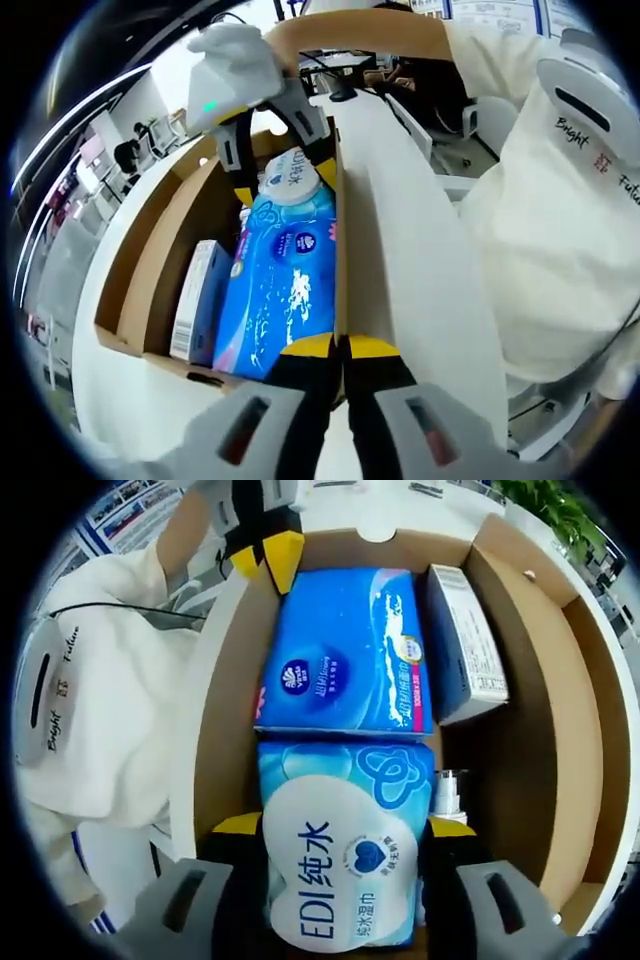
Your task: Operate the shoe box by opening the lid, removing the specified soft item, and placing it in the target area until the item is outside and the box remains undamaged.
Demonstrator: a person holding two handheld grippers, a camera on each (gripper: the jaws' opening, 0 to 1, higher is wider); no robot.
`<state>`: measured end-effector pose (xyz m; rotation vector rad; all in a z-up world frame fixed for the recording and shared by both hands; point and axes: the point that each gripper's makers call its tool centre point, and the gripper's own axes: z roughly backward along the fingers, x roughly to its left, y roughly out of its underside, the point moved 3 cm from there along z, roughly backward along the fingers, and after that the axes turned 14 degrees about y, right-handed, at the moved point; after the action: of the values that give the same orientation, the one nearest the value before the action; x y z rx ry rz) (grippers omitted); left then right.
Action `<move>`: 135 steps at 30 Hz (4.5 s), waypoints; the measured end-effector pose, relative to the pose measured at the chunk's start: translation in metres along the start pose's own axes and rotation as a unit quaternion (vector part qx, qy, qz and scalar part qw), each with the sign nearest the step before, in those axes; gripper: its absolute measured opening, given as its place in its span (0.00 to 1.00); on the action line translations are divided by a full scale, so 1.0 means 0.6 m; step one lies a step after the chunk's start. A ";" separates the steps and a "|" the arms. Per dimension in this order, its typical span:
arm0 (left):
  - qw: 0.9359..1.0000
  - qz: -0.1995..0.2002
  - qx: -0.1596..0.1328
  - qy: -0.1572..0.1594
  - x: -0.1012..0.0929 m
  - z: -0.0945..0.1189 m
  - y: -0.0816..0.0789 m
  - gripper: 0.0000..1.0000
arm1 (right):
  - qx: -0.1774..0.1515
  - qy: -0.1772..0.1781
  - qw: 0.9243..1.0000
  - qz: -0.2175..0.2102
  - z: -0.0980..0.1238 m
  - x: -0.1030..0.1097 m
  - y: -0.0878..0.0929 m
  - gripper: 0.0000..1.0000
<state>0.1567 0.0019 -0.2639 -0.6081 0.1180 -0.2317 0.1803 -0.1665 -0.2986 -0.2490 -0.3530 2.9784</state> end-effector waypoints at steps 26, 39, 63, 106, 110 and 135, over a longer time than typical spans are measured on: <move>1.000 0.000 -0.005 -0.002 -0.001 0.001 -0.001 0.02 | 0.046 0.008 0.999 0.016 0.005 -0.002 0.007 0.61; 1.000 -0.004 -0.003 -0.005 -0.003 0.000 -0.001 0.02 | 0.077 0.006 0.997 0.004 -0.033 -0.022 0.016 0.69; 1.000 0.010 -0.003 0.013 0.004 0.002 0.000 0.01 | 0.099 0.005 0.995 -0.024 -0.006 -0.001 0.007 0.62; 1.000 0.004 0.000 0.023 0.000 0.001 -0.001 0.01 | 0.028 0.081 0.994 0.068 0.112 -0.027 -0.055 0.58; 1.000 0.003 0.000 0.023 0.001 0.001 -0.001 0.01 | 0.020 0.073 0.995 0.072 0.119 -0.025 -0.050 0.58; 1.000 0.005 -0.001 0.021 -0.001 0.000 -0.001 0.01 | 0.058 0.097 0.989 0.091 0.196 -0.041 -0.026 0.58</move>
<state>0.1562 0.0016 -0.2635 -0.6047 0.1617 -0.2337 0.1850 -0.1811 -0.1787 -0.5829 -0.1398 3.1007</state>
